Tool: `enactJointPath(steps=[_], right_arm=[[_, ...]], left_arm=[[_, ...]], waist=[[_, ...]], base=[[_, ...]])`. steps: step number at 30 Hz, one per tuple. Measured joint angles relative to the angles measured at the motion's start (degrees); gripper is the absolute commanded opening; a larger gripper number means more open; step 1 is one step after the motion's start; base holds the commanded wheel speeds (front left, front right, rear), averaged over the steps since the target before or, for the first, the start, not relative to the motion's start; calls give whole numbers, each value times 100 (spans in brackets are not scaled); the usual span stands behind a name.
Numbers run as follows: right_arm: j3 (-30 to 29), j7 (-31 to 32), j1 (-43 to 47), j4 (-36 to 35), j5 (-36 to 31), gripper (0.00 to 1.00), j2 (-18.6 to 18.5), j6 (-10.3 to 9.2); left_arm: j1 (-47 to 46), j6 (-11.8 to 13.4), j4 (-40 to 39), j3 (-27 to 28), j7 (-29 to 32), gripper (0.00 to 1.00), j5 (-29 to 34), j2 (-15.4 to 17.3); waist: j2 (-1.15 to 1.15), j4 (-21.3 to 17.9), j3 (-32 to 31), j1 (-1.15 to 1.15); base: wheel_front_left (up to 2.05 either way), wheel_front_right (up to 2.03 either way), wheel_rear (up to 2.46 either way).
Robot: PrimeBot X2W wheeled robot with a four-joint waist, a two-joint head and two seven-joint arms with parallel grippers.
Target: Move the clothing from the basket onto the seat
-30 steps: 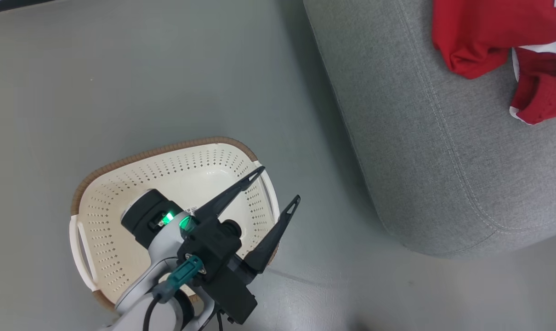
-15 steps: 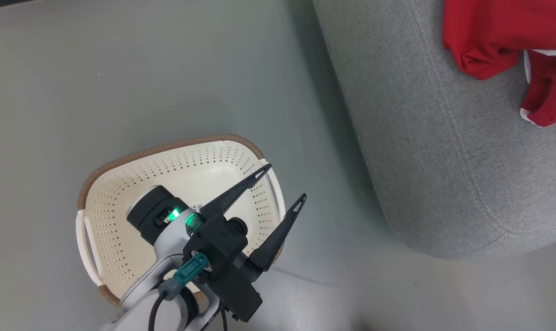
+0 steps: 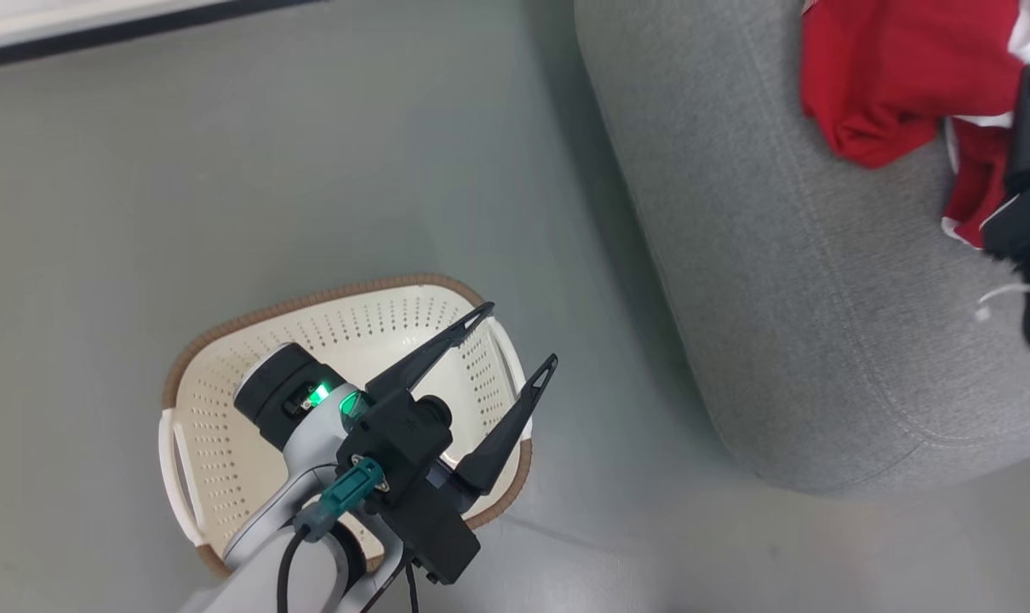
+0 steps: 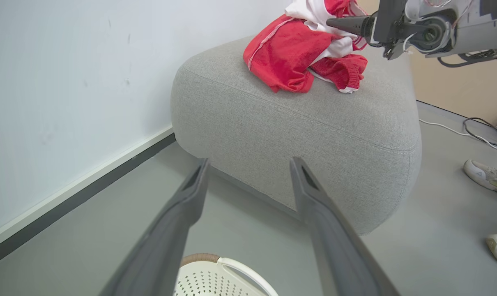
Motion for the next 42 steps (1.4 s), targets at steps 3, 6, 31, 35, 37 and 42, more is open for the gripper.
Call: enactJointPath(steps=[3,6,31,35,37,42], right_arm=[[25,-2,194,-10,-35,100,71,8],[82,-7,461,-62,-74,100,134,51],[187,-18,2404,-2521,-592,100,437,-265],[260,-37,2636,-2888,-726,100,500,-359],[289,-48,2731,-3030,-746,100,522,-378],[386,-48,2995,-3353,-846,100,606,-468]], left_arm=[[0,0,80,2,-64,100,-24,-18],[2,0,212,-4,-147,100,-41,-101],[511,651,767,731,-725,100,-401,-335],[619,790,820,923,-809,100,-544,-315],[681,865,837,1028,-853,100,-588,-297],[876,1018,910,1266,-932,100,-655,-283]], waist=[[0,-17,-126,0],[0,-27,-272,0],[-1,690,-1479,-1],[-1,885,-1621,-1],[-1,974,-1692,-1],[-1,1201,-1886,-1]], base=[[0,0,0],[0,0,0],[0,0,0],[0,0,0],[0,0,0],[0,0,0]])
